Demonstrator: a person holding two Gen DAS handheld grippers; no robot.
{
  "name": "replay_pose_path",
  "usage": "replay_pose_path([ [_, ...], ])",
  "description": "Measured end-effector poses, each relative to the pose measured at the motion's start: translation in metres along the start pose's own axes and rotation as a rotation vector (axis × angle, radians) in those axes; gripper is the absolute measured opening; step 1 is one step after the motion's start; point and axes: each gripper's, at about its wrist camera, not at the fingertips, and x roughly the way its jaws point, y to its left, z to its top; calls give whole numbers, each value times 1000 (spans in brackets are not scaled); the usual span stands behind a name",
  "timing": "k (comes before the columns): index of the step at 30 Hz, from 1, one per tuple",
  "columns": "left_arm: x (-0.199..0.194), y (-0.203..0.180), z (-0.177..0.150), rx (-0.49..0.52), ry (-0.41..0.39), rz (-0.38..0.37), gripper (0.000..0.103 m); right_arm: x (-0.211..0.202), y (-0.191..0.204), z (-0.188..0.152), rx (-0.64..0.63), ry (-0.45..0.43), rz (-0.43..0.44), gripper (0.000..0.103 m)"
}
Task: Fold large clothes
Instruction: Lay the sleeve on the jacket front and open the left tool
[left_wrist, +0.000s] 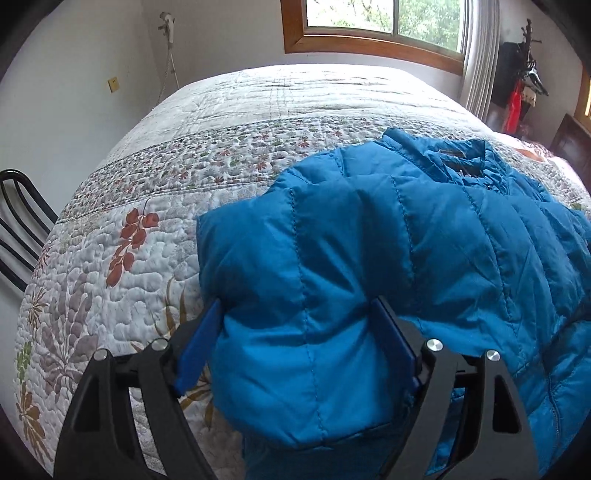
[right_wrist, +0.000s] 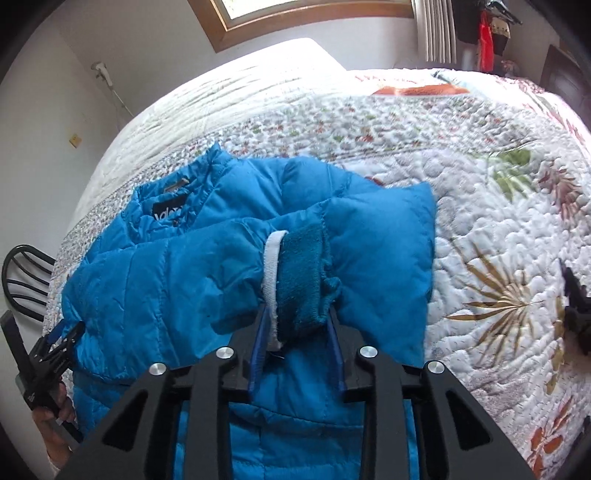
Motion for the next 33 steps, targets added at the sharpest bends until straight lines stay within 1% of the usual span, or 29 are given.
replay_pose_path([
  [2, -15, 0, 1, -8, -29, 3, 80, -20, 4, 0, -19, -53, -24, 33],
  [3, -22, -3, 1, -13, -44, 5, 80, -26, 7, 1, -26, -66, -12, 33],
  [5, -35, -10, 3, -20, -63, 1, 80, -32, 20, 3, -64, -69, 13, 33],
  [7, -39, -21, 3, -16, -67, -11, 80, -25, 37, 3, -110, -40, 25, 33],
  [8, -37, -26, 3, -5, -62, -15, 80, -18, 44, 2, -126, -22, 20, 33],
  [10, -26, -35, 3, 14, -34, -12, 80, -1, 51, -1, -142, 10, -19, 32],
  [12, -10, -36, -1, 11, 6, -2, 80, 16, 49, -5, -137, 43, -42, 32],
  [13, -2, -36, -3, 14, 21, -1, 82, 23, 46, -7, -130, 53, -50, 32],
  [16, 9, -32, -7, 26, 28, -17, 85, 34, 36, -13, -127, 60, -36, 30],
  [17, 10, -30, -7, 25, 30, -25, 86, 36, 33, -14, -124, 62, -27, 30],
  [18, 11, -28, -8, 23, 30, -29, 86, 37, 30, -15, -119, 67, -27, 33],
  [21, 13, -26, -9, 22, 32, -32, 88, 43, 24, -17, -99, 77, 7, 33],
  [24, 15, -28, -10, 26, 28, -23, 89, 44, 25, -18, -104, 72, -3, 33],
  [26, 14, -27, -9, 27, 28, -19, 89, 42, 29, -17, -117, 63, -17, 34],
  [28, 9, -26, -7, 23, 41, -22, 87, 33, 29, -18, -116, 50, 2, 36],
  [31, -15, -17, -12, 5, 41, -64, 90, 4, 25, -28, -127, 6, 61, 40],
  [33, -37, -6, -23, -9, 31, -84, 90, -18, 23, -40, -161, -17, 54, 42],
])
